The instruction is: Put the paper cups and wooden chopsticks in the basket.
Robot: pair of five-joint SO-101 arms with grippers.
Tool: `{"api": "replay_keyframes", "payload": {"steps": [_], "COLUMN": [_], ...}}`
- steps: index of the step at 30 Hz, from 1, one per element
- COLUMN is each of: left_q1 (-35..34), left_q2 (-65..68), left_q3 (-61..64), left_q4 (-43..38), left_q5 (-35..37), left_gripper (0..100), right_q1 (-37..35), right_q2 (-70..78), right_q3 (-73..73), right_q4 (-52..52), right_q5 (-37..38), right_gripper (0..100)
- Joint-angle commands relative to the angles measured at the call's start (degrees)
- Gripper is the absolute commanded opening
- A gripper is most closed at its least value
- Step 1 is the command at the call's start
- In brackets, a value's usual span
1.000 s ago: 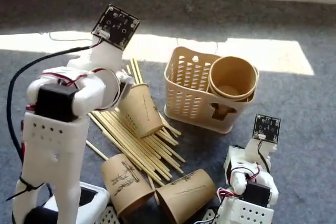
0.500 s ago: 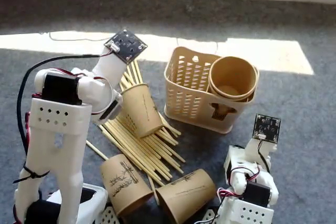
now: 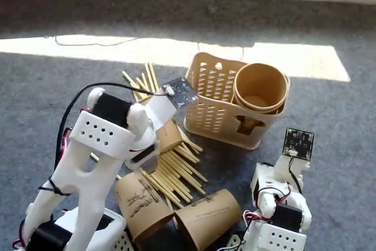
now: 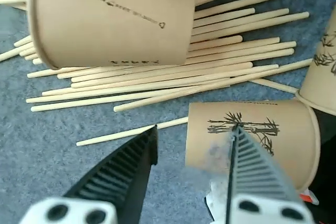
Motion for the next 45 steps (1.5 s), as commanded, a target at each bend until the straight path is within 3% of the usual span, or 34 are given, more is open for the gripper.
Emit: {"api": "replay_keyframes", "payload": {"steps": [1,6,15,22,33,37,42,45], "left_q1": [4.0,10.2,23.8,26.0,24.4,18.3,8.2,2.9], "left_q2": [0.0,0.0,0.0,0.1,-0.1,-0.1,-0.1,-0.1], "left_q3": [1.3,5.5,10.9,13.9,16.7,13.6,10.9,7.6], "left_q4": [0.4,0.4,0.4,-0.8,-5.0,-5.0,-5.4,-5.1], "left_q5": [-0.2,0.8,13.5,15.6,15.2,14.5,3.4,0.3], "left_gripper": [22,22,23,22,22,22,22,22], "right_q1": [0.7,0.7,0.7,0.7,0.7,0.7,0.7,0.7], "right_q2": [-0.4,-0.4,-0.4,-0.4,-0.4,-0.4,-0.4,-0.4], "right_q3": [6.2,6.2,6.2,6.2,6.2,6.2,6.2,6.2], "right_q4": [-1.3,-1.3,-1.3,-1.3,-1.3,-1.3,-1.3,-1.3], "right_q5": [-0.3,-0.3,-0.3,-0.3,-0.3,-0.3,-0.3,-0.3], "right_gripper": [1.9,1.9,1.9,1.9,1.9,1.9,1.9,1.9]}}
